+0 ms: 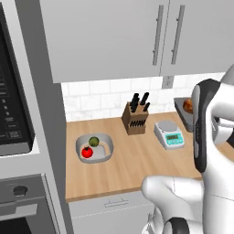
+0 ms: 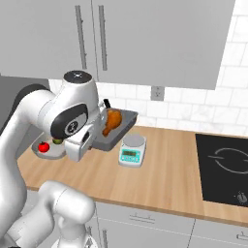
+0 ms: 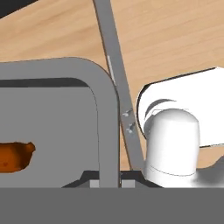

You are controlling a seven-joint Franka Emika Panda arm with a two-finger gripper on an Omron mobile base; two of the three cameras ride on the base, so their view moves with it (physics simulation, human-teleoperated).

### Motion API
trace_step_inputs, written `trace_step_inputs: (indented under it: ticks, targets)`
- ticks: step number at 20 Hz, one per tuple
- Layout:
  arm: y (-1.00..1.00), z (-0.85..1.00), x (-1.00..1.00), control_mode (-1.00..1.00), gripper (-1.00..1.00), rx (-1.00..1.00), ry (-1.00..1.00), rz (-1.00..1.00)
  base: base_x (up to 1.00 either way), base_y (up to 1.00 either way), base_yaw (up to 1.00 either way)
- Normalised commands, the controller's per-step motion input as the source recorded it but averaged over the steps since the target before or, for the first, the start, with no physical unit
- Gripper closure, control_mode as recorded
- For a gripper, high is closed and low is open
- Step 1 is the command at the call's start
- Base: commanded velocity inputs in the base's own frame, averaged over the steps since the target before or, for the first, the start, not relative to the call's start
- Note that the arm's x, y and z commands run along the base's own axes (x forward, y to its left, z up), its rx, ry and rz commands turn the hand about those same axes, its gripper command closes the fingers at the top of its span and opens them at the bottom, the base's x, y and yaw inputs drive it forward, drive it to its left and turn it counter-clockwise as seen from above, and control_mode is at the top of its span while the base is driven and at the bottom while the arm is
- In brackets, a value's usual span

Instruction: Take the meat container that has the chicken drumstick and place it on the second highest rack of the freezer. Then take the vegetable container that has the lime and tomato and place it on the highest rack of the freezer.

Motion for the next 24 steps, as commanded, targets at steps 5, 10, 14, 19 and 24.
trace_step_inputs:
  ticks: [5, 10, 14, 19, 24]
  targets:
    - [0.41, 0.03, -0.13, -1.0, 1.0, 0.0, 0.14, 0.24, 0.0, 0.0, 0.0]
    - [0.46, -0.05, 0.0, -1.0, 1.0, 0.0, 0.02, 0.19, 0.0, 0.0, 0.0]
    - [0.53, -0.15, 0.0, -1.0, 1.0, 0.0, -0.02, 0.12, 0.0, 0.0, 0.0]
    - [0.2, -0.09, 0.15, -1.0, 1.0, 0.02, 0.0, 0.02, 0.0, 0.0, 0.0]
    - [0.0, 0.0, 0.13, -1.0, 1.0, 0.15, 0.0, -0.01, 0.0, 0.0, 0.0]
